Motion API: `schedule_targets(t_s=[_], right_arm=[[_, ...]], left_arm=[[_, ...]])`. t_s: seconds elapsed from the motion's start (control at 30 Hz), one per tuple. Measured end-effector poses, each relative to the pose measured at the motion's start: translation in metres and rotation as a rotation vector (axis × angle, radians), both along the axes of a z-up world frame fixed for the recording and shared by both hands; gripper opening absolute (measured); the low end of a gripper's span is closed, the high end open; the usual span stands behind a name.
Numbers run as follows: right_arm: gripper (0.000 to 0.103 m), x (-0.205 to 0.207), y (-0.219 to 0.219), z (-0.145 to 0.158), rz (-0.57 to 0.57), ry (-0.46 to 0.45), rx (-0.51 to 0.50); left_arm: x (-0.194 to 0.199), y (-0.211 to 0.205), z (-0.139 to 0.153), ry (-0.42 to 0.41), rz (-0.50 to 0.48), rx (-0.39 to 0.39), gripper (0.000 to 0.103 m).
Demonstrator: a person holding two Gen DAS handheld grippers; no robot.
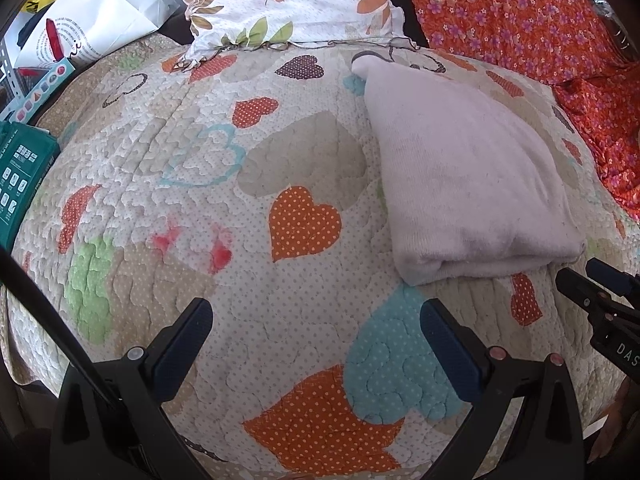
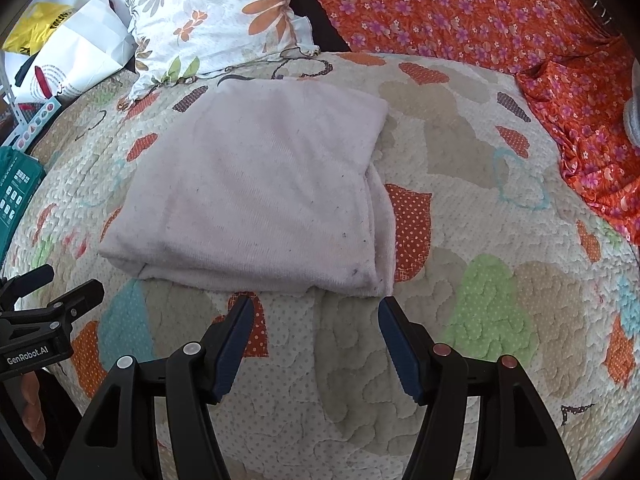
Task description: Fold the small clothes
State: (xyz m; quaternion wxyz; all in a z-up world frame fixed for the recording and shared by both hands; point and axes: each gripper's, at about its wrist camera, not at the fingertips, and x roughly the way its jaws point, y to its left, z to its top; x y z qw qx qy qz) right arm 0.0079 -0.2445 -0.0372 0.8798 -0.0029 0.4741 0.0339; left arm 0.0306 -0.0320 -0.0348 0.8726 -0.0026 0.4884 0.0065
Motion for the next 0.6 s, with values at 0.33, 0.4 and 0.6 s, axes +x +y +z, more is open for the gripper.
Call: schedule_targets(t_s=[0.33, 0.4, 0.6], right_arm=[[0.070, 0.0006, -0.0012, -0.0012, -0.009, 0.006, -0.008], [0.070, 0.0003, -0.0010, -0.0013, -0.006, 0.006, -0.009], [0.071, -0.0010, 0.0007, -0.0022, -0.001, 0.009, -0.018]], left_arm=[[0.0002, 0.0007, 0.0008, 0.006, -0.002, -0.015, 0.103], [0.0004, 0.0008, 0.0008, 0.008, -0.001, -0.011, 0.103], [0.0003, 0.0011, -0.0018, 0.018, 0.001, -0.021, 0.103]])
